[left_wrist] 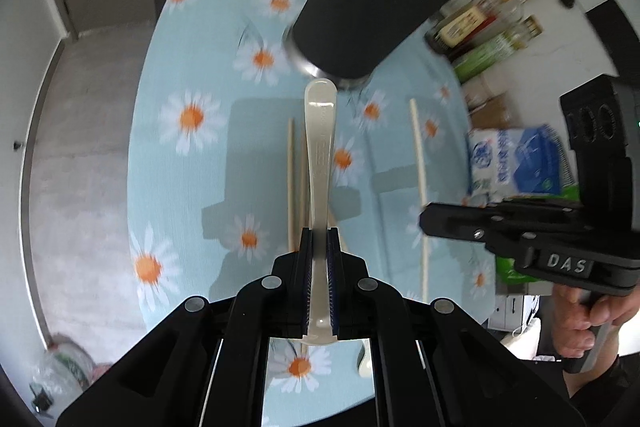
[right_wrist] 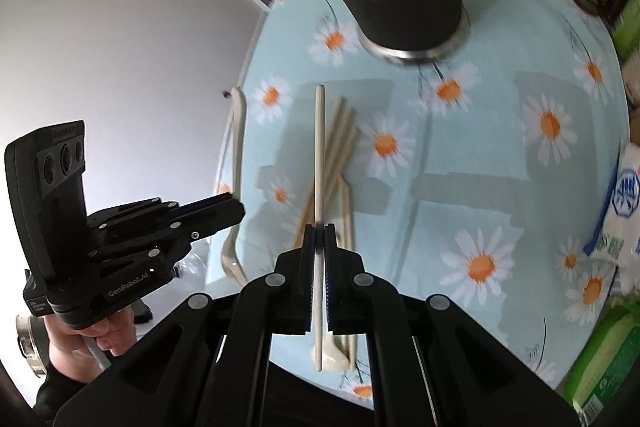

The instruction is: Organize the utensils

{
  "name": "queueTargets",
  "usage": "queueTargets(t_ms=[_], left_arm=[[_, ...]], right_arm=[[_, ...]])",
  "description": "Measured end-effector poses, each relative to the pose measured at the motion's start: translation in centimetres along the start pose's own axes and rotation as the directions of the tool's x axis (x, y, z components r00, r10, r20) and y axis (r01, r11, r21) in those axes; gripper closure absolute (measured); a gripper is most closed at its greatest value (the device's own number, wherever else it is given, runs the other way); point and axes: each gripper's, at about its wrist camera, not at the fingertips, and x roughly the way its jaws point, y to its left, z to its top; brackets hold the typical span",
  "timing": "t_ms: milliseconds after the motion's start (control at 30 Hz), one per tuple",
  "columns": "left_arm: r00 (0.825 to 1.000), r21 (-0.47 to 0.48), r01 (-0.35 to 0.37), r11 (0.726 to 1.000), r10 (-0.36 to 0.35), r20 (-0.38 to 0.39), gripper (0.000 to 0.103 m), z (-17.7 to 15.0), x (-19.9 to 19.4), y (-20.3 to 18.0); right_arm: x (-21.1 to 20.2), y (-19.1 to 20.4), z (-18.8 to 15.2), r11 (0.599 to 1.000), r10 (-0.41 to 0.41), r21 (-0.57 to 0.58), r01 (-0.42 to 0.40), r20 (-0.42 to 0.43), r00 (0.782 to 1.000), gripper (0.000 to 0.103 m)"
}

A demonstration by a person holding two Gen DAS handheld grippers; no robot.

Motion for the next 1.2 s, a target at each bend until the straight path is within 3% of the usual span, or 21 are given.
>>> queueTargets(t_ms=[233, 467, 700, 933, 1033, 1167, 1200], left_arm=[[0.994, 0.063, 0.037, 0.997, -0.043, 0.103, 0.097, 2.9, -3.2, -1.0], [0.974, 0.155, 0.076, 0.985, -0.106, 0.200, 0.097, 5.7, -6.0, -2.9], [0.949, 0.243, 0.035, 0.969, -0.109, 0.297, 0.097, 8.3, -7.0, -5.2], [0.927, 0.273, 0.042, 0.961, -0.139, 0.348, 0.097, 10.9, -6.9, -6.0], [0.902, 0.299, 0.005, 0.954, -0.133, 0.411, 0.097, 11.9, -7.5, -6.6], [0.872, 0.318, 0.004, 0.948, -0.159, 0.462, 0.097, 13.4, -8.1, -7.1], [0.864, 0.323, 0.006, 0.946, -0.168, 0.475, 0.097, 13.7, -8.2, -7.2]], right_arm=[[-2.5, 1.4, 2.0, 0.999, 0.021, -0.053, -0.013, 0.136, 0.991, 0.098], [-4.3, 1.4, 4.2, 0.998, 0.048, -0.047, -0.039, 0.234, 0.971, 0.098], [-7.5, 1.1, 6.6, 0.997, 0.071, -0.054, -0.055, 0.365, 0.928, 0.098], [-10.6, 1.0, 8.6, 0.997, 0.057, -0.070, -0.025, 0.496, 0.867, 0.098], [-12.0, 0.8, 9.5, 0.997, 0.050, -0.074, -0.011, 0.550, 0.834, 0.098], [-14.0, 1.1, 10.6, 0.993, 0.029, -0.105, 0.049, 0.635, 0.772, 0.098], [-14.4, 1.4, 10.7, 0.988, 0.013, -0.123, 0.094, 0.675, 0.738, 0.098]])
